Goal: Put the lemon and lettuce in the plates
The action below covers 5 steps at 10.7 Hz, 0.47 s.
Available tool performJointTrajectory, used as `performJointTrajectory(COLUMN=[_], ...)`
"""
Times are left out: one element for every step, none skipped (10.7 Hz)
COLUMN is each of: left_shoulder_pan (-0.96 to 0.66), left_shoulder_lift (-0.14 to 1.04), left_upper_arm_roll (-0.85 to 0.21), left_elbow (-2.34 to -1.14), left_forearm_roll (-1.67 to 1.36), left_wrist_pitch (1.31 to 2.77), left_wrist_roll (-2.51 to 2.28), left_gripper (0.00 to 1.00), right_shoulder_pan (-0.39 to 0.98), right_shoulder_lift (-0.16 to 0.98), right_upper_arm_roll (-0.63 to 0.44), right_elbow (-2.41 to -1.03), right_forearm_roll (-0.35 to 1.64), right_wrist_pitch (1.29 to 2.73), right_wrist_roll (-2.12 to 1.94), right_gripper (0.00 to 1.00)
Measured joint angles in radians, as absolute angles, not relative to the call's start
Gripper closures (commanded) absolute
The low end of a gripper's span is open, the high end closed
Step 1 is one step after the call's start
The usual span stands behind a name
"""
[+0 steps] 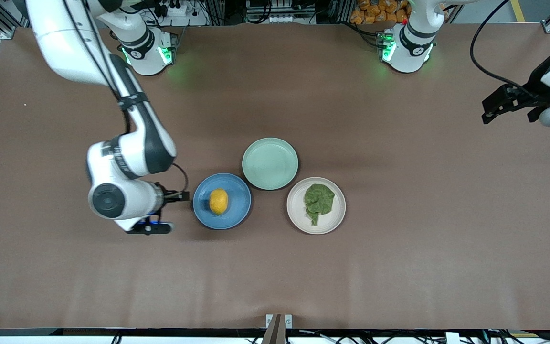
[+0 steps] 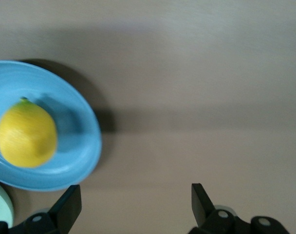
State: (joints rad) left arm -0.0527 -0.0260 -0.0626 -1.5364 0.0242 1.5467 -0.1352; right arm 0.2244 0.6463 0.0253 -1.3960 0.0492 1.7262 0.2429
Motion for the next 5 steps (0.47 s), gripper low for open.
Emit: performJointTrajectory(left_shoulder_pan=[-0.051,-0.050,-0.049,-0.049,-0.049], left_shoulder_lift=[-0.026,-0.025,-0.025,-0.025,-0.025], left_upper_arm_roll=[-0.062,-0.063,-0.063,-0.063,-0.063], left_elbow=[-1.534,-1.534,-1.533,-1.532,-1.531], left_forearm_roll=[0.024,0.024,0.024,0.024,0.020], left_wrist_pitch=[1.546,1.546,1.546,1.546,1.545], left_wrist_roll=[-0.135,-0.135,-0.135,-0.135,-0.135], left_gripper=[0.00,0.00,0.00,0.00,0.00], right_shoulder_pan=[0.192,0.161,0.135,0.113,0.100], right_shoulder_lift=[0.635,0.628,0.621,0.610,0.596], right_upper_arm_roll=[0.024,0.024,0.024,0.024,0.024], right_elbow=[-1.396,-1.396,-1.396,-1.396,-1.395], right_forearm_roll=[0.049,0.048,0.048,0.048,0.047], right_wrist_pitch=[1.686,1.655,1.633,1.617,1.610], right_wrist_roll=[0.234,0.228,0.225,0.224,0.224], right_gripper=[0.00,0.00,0.00,0.00,0.00])
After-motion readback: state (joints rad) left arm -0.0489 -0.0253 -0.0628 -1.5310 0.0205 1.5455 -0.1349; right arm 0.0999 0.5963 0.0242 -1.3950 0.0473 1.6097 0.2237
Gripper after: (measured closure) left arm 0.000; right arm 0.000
